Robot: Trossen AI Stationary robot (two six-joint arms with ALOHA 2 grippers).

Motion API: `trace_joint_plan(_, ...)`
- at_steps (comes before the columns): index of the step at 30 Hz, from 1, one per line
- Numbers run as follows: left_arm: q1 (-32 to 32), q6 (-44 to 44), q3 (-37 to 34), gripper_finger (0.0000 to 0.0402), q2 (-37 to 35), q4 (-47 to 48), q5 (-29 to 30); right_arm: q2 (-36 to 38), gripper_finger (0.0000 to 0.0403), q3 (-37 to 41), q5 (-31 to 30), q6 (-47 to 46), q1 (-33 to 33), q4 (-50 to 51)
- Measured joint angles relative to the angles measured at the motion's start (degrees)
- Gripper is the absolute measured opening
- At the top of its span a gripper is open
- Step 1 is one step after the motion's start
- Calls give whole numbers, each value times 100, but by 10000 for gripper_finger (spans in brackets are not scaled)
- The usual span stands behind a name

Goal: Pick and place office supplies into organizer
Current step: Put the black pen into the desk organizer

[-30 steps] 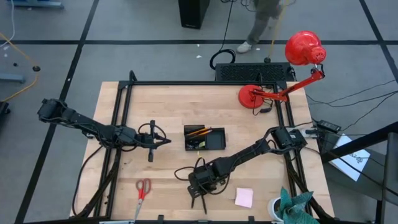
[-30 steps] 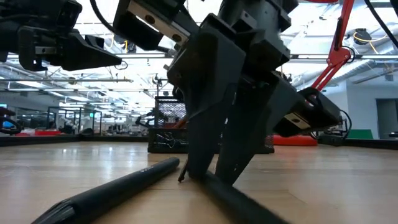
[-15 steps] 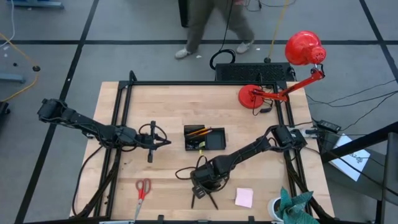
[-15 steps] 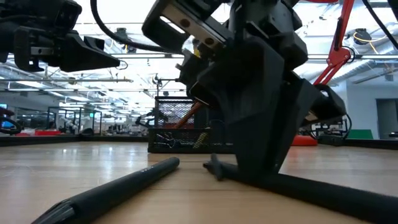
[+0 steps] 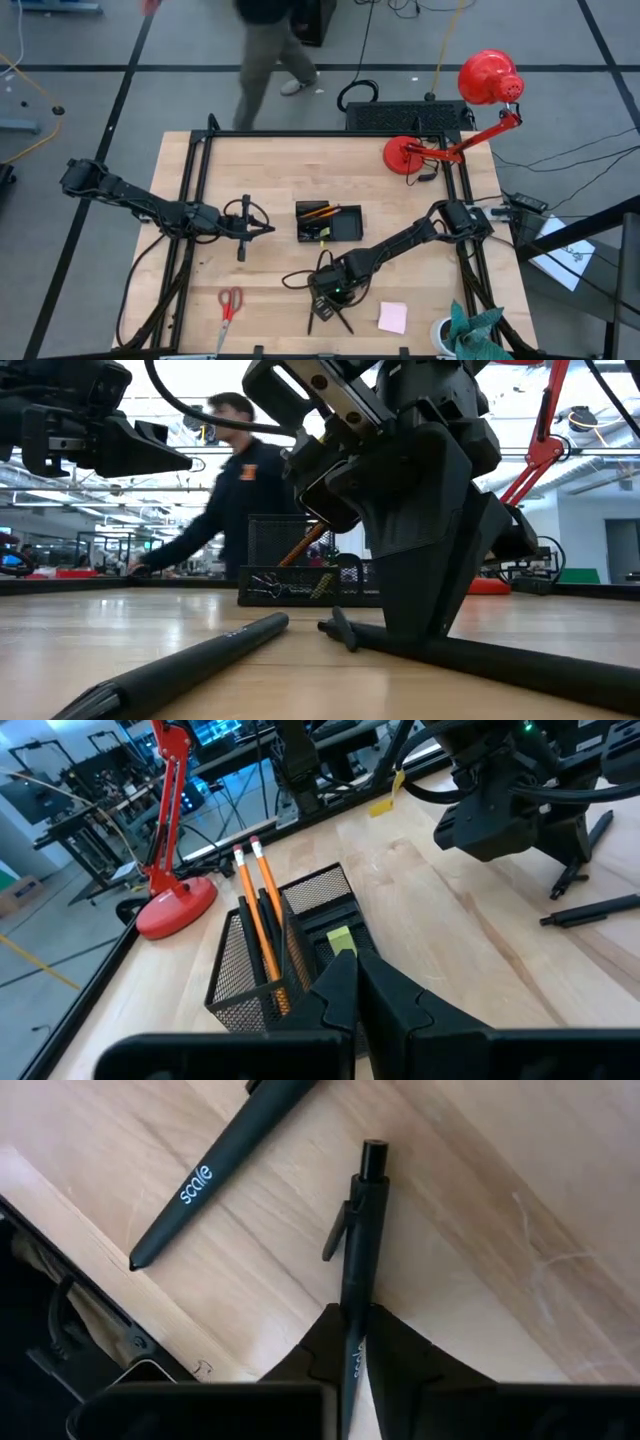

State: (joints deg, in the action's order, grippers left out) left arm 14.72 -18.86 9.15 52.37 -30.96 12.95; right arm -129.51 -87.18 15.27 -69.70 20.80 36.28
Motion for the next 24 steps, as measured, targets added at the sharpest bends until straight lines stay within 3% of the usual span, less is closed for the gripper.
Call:
trace_joint_plan(5, 0, 37, 0, 19, -1, 0, 0, 81, 11, 23, -257, 64, 11, -125)
trace_joint_plan(14, 0, 59, 0, 19, 1, 84, 0, 838, 5, 68, -2113, 191, 47, -52)
trace_joint_plan(24, -2, 64, 4, 19, 1, 124, 0, 1072, 3, 96, -2177, 148, 86, 303)
